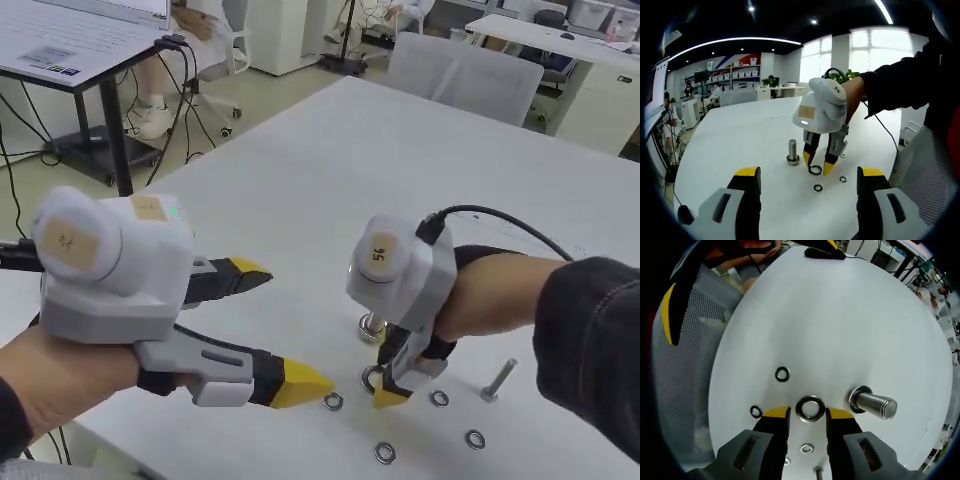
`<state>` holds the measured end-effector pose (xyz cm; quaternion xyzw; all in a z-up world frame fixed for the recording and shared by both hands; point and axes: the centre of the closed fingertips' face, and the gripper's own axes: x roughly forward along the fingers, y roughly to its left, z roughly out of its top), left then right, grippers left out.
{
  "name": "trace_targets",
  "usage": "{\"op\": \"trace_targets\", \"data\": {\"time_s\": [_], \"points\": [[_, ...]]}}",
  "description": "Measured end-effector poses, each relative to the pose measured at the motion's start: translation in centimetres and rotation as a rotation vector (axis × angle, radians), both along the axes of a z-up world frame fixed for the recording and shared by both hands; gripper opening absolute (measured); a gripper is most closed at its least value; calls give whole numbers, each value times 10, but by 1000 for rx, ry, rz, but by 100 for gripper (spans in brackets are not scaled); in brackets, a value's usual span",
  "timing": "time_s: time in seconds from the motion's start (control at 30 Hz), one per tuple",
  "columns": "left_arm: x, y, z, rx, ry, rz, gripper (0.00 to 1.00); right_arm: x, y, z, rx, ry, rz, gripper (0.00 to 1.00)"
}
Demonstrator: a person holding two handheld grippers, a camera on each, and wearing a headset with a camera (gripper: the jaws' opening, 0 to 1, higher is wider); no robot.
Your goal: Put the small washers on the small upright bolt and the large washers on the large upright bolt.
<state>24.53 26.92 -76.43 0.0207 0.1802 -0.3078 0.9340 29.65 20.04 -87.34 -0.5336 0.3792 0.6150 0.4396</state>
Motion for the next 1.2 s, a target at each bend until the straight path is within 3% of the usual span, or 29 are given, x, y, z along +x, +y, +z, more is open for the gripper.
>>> {"op": "trace_targets", "data": {"time_s": [0.23,0.87,1.2], "points": [[0,0,0,-2,-1,0,78,-1,-1,0,-3,-4,7,25],[0,-1,-2,4,10,-9,77,-1,-2,1,-2,6,1,24],[1,-3,-2,4,6,-11,78,6,-12,16,0,-12,-21,24]]}}
